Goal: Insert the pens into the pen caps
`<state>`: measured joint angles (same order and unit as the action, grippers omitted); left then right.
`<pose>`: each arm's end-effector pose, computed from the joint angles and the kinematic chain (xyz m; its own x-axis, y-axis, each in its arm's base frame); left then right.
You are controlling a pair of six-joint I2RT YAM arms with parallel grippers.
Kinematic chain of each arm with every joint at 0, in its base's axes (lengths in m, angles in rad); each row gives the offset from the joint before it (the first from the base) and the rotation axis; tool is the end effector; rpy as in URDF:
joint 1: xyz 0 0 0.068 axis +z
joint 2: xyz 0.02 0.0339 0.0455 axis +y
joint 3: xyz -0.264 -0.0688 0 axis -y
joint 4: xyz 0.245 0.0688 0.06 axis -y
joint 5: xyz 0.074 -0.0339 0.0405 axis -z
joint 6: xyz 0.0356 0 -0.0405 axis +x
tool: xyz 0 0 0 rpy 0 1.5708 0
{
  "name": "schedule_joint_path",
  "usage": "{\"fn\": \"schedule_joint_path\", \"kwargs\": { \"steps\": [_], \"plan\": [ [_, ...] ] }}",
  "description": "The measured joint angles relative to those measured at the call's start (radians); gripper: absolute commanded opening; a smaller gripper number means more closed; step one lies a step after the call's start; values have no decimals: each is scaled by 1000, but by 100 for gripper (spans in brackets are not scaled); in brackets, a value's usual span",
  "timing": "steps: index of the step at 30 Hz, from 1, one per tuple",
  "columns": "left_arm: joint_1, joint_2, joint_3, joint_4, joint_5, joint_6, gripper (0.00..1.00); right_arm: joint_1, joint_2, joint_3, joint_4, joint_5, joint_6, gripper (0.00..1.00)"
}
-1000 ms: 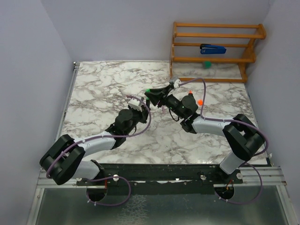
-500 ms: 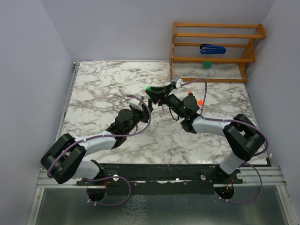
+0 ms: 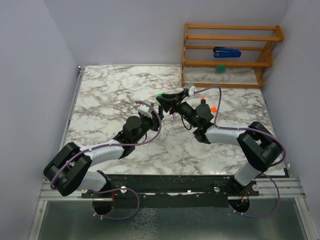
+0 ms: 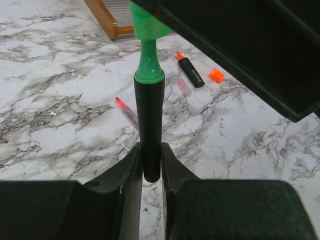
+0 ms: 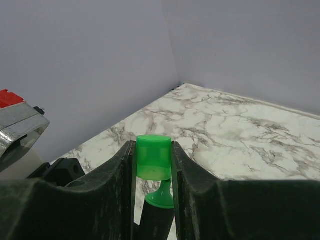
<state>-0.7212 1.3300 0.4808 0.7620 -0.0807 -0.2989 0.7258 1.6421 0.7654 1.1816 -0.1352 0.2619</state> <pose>0.2069 -0.1781 0.2160 -0.2385 -0.1811 -0.9541 0.5521 0.7830 -0.2866 0.2555 0.2332 0.2597 0.0217 0.3623 -0.9318 -0.7863 0.5819 0.2079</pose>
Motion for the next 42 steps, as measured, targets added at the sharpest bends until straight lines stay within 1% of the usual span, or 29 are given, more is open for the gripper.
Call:
{"fn": "schedule_joint_path", "kwargs": {
  "steps": [16, 22, 30, 42],
  "plan": [
    [9, 0, 2, 0, -2, -2, 0, 0, 1, -34, 52, 28, -1, 0],
    [13, 2, 6, 2, 0, -18, 0, 0, 31, -34, 80, 42, -1, 0],
    [15, 15, 16, 1, 0, -27, 0, 0, 68, -25, 128, 44, 4, 1],
    [15, 40, 23, 7, 18, -40, 0, 0, 71, 3, 186, 87, -12, 1]
  ]
}}
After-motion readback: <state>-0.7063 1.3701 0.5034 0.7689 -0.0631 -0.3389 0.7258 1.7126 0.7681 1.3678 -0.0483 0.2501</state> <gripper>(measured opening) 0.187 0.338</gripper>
